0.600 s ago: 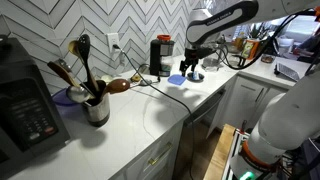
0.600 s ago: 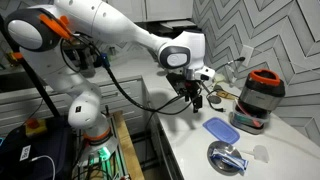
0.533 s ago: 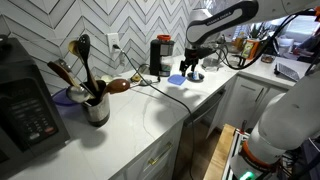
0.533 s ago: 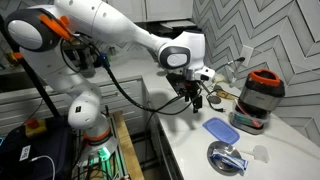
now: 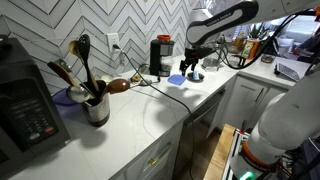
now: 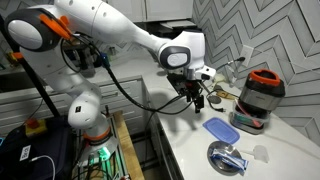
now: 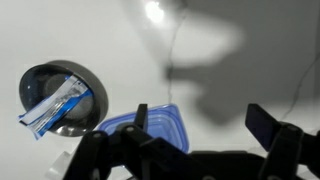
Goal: Place the silver bowl on top of the coffee maker
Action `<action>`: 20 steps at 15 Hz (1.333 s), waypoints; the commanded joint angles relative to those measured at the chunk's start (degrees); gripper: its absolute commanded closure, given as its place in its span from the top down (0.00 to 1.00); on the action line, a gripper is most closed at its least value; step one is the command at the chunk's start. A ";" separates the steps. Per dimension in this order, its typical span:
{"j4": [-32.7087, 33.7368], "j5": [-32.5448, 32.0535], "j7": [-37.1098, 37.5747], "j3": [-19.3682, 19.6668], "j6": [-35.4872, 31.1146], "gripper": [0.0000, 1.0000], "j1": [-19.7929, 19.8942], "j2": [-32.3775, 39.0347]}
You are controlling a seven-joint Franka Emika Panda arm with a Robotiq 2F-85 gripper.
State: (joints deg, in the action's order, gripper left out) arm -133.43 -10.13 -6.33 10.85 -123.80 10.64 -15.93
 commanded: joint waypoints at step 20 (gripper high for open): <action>3.91 -36.86 18.17 2.20 -9.89 1.00 4.53 17.55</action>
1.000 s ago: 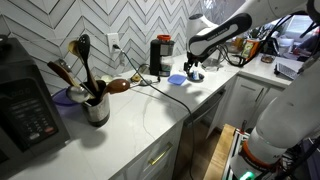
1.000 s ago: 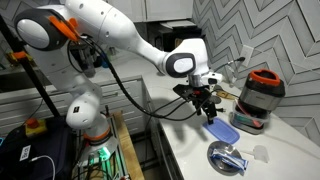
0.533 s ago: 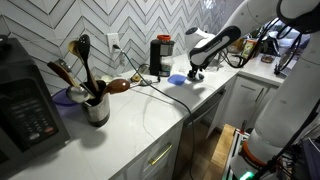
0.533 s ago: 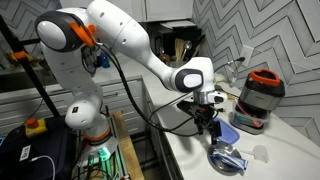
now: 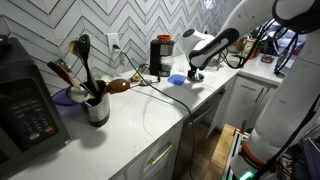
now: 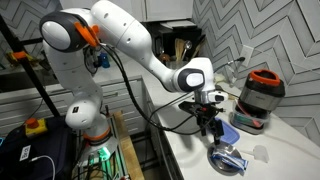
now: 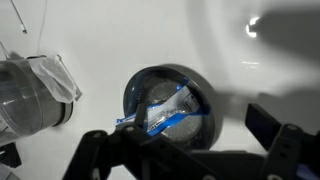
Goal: Place the silver bowl on top of the coffee maker
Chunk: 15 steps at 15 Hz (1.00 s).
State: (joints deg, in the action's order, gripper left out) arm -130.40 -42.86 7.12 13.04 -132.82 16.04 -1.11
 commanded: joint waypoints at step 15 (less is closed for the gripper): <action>5.62 -7.69 11.56 1.56 -1.59 0.00 -2.11 9.67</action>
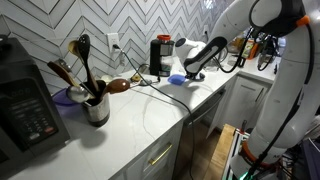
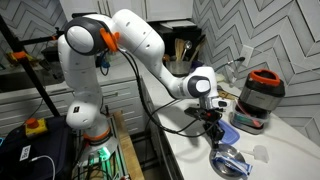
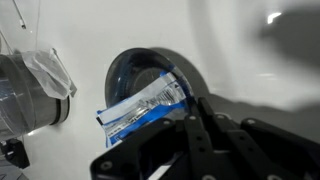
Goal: Place the silver bowl on top of the coffee maker
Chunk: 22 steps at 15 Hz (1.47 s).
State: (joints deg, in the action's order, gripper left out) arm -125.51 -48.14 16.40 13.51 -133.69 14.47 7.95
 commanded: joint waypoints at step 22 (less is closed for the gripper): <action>-0.94 -10.34 -31.89 2.27 2.67 0.02 -1.27 -25.59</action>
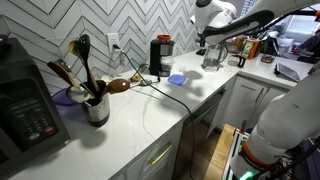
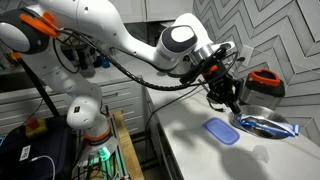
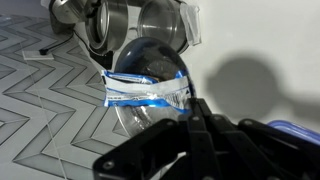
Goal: Place the silver bowl on top of the coffee maker
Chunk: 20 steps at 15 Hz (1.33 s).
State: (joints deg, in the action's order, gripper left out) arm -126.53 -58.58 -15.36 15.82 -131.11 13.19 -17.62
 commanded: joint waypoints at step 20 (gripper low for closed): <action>43.88 14.80 -17.34 -9.54 20.35 0.01 -7.80 22.26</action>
State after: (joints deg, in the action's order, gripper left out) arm -89.20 -44.70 -30.20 7.32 -114.13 5.97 -0.72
